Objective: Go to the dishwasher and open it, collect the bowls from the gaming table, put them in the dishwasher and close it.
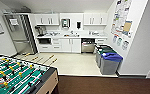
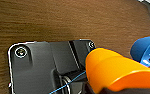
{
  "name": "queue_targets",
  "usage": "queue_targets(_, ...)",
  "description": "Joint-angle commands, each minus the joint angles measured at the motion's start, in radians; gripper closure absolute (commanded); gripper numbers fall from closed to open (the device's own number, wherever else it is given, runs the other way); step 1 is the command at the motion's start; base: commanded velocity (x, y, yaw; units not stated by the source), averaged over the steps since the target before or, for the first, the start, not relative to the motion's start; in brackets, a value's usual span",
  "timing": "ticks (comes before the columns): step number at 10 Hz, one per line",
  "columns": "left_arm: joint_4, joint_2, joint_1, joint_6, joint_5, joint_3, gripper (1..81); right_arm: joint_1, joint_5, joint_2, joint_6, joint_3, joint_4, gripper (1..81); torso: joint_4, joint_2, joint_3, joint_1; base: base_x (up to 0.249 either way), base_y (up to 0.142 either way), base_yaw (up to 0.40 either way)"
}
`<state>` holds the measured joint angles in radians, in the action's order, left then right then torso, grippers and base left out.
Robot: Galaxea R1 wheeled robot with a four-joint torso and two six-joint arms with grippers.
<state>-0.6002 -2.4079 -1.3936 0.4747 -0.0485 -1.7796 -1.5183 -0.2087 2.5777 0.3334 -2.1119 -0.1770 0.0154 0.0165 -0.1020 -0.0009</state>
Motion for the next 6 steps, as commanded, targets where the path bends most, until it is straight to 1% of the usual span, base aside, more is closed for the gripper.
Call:
queue_targets(1,-0.013,0.03,0.052,-0.002,0.024,0.031,81.1,0.039,0.035,-0.026,0.001,0.015,-0.013,81.1,0.0,0.0,0.0,0.001,0.167,0.0,0.0)
queue_targets(3,-0.02,0.03,0.052,-0.001,0.024,0.031,81.1,0.039,0.037,-0.026,0.001,0.014,-0.013,81.1,0.0,0.0,0.0,0.001,0.171,0.0,0.0)
queue_targets(6,-0.018,0.028,0.052,-0.001,0.024,0.029,81.1,0.039,0.035,-0.026,0.001,0.014,-0.013,81.1,0.0,0.0,0.0,0.001,0.18,0.0,0.0)
